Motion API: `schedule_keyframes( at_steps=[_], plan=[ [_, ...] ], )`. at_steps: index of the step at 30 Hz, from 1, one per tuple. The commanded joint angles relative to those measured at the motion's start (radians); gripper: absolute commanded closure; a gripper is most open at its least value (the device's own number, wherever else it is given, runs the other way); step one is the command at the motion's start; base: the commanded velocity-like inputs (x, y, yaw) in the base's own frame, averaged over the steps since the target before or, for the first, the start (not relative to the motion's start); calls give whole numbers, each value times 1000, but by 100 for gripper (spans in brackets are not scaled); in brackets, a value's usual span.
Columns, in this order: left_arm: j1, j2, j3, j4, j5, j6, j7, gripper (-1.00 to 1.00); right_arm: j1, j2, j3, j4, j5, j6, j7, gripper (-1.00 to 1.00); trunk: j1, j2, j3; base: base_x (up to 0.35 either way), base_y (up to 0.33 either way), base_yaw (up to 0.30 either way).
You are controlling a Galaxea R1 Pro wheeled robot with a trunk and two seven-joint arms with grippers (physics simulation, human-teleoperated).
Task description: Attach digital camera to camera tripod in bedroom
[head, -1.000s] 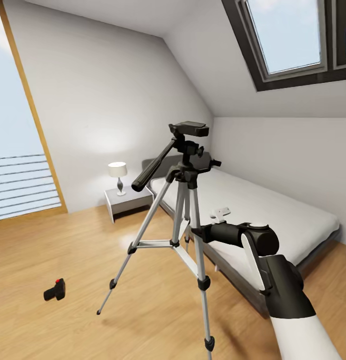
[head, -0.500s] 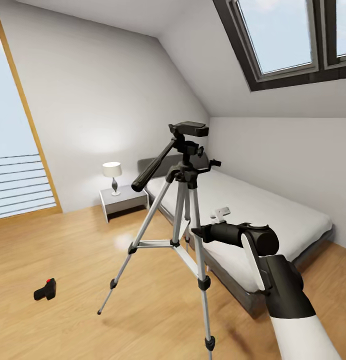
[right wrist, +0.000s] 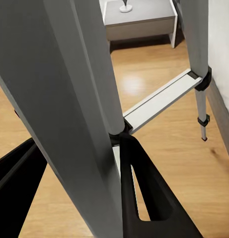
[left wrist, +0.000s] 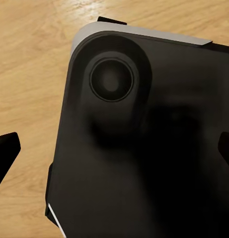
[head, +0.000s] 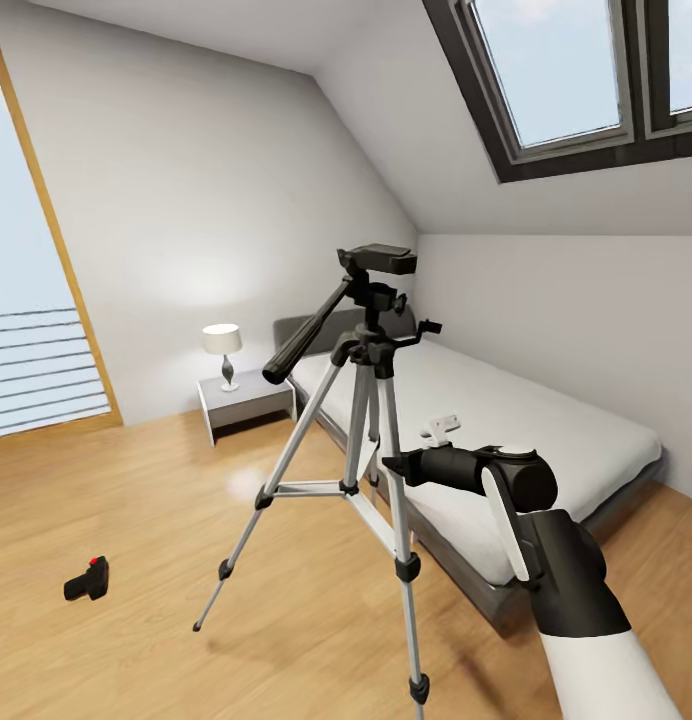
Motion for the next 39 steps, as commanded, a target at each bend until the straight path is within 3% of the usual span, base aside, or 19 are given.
schedule_keyframes(
  at_steps=[1, 26, 39],
  plan=[
    [0, 0, 3, 0, 4, -2, 1, -100, -1, 0, -1, -1, -2, 5, 6, 100, 0, -1, -1, 0, -4, 0],
    [0, 0, 3, 0, 4, -3, 1, -100, -1, 2, -4, 52, -3, -13, 4, 100, 0, -1, -1, 0, 0, 0],
    [0, 0, 3, 0, 4, -3, 1, -100, -1, 2, -4, 168, -3, -110, 4, 100, 0, -1, -1, 0, 0, 0]
  ],
)
